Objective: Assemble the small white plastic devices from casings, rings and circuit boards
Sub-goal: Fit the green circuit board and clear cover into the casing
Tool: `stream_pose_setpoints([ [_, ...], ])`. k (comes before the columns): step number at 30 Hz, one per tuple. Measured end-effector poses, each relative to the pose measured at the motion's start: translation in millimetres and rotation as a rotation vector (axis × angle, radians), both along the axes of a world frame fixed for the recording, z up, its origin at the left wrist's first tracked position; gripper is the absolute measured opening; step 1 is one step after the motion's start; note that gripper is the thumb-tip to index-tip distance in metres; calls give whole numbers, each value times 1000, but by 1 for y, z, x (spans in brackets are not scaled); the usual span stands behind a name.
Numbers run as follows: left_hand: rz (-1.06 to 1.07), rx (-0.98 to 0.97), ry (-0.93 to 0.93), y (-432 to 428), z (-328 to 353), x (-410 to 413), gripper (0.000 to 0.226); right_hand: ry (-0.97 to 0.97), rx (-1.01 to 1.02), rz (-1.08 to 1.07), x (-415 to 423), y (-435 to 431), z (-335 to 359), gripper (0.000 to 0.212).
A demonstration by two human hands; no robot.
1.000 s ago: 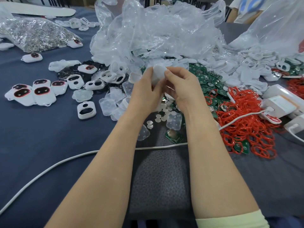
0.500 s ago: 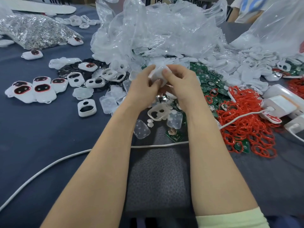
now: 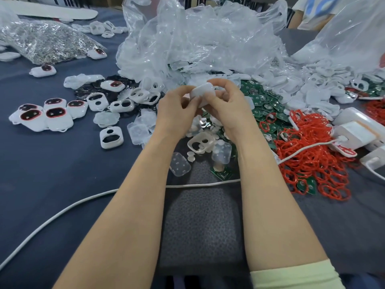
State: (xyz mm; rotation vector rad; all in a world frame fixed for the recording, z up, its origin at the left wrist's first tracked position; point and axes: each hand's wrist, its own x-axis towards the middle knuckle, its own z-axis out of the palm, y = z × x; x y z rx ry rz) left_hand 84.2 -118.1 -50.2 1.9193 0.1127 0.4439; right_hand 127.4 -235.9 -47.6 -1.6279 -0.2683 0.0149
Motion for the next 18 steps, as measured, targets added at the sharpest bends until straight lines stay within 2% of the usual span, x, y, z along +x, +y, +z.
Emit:
stream_pose_setpoints([
  [3,-32,-57,12,1,1,-1,30,-11,-23,19,0,-4,1,16],
  [6,-45,-90,6,0,2,-2,29,35,64,7,0,-9,2,10],
  [10,-38,-105,-9,0,2,0,20,69,65,78,0,-15,1,6],
  [15,-3,-164,-20,2,-1,4,28,77,64,31,-2,-5,-1,7],
  [18,12,-325,-30,-2,-3,2,28,123,172,3,-5,-1,-2,6],
])
